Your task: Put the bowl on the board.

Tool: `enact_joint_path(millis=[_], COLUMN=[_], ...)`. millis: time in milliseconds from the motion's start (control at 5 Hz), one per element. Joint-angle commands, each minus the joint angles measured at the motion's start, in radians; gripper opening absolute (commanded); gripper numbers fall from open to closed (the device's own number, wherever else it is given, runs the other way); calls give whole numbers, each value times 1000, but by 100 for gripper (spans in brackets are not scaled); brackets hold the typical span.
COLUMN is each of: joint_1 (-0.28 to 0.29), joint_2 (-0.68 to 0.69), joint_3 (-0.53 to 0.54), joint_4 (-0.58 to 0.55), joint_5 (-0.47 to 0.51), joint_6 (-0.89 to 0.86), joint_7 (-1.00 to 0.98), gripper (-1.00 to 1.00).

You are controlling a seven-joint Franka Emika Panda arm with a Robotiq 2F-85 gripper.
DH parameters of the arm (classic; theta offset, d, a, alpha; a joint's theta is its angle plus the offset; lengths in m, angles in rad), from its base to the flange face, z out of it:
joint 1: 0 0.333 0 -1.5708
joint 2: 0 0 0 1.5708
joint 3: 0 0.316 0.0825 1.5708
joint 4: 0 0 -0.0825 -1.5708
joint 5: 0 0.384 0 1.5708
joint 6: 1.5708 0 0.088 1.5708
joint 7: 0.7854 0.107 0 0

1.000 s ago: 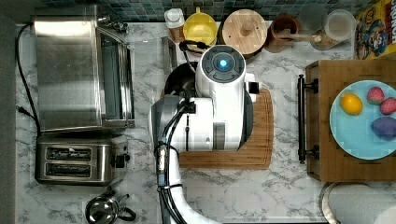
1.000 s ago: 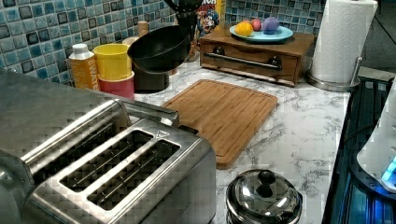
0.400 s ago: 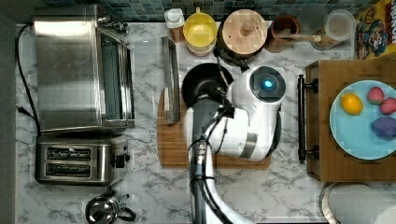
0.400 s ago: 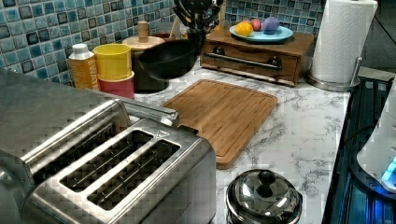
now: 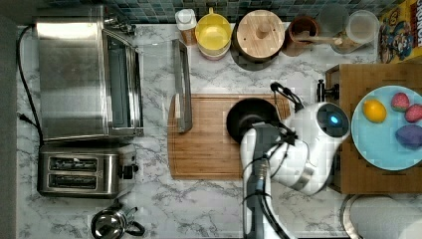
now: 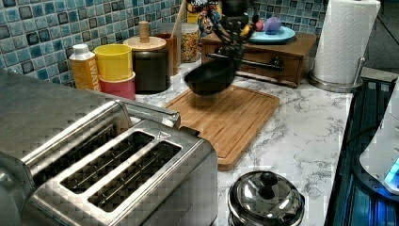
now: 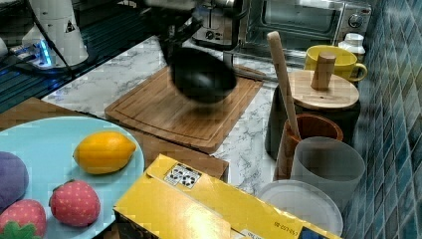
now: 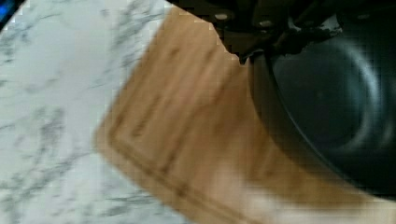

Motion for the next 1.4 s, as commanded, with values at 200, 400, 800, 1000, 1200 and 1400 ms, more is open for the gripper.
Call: enact_joint_path(millis=[200, 400, 800, 1000, 1200, 1400], joint_1=[-4, -10, -15, -27, -40, -63], joint_2=[-81, -36, 61, 83, 83, 67], joint_3=[-17, -2, 9, 21, 33, 51], joint_4=[-57, -39, 14, 27, 39, 35], joint_5=[26, -10, -16, -36, -47, -51], joint_6=[49, 57, 81, 86, 75, 87], joint_7=[-118, -80, -44, -24, -3, 6], gripper=[-100, -100, 0, 0, 0, 0])
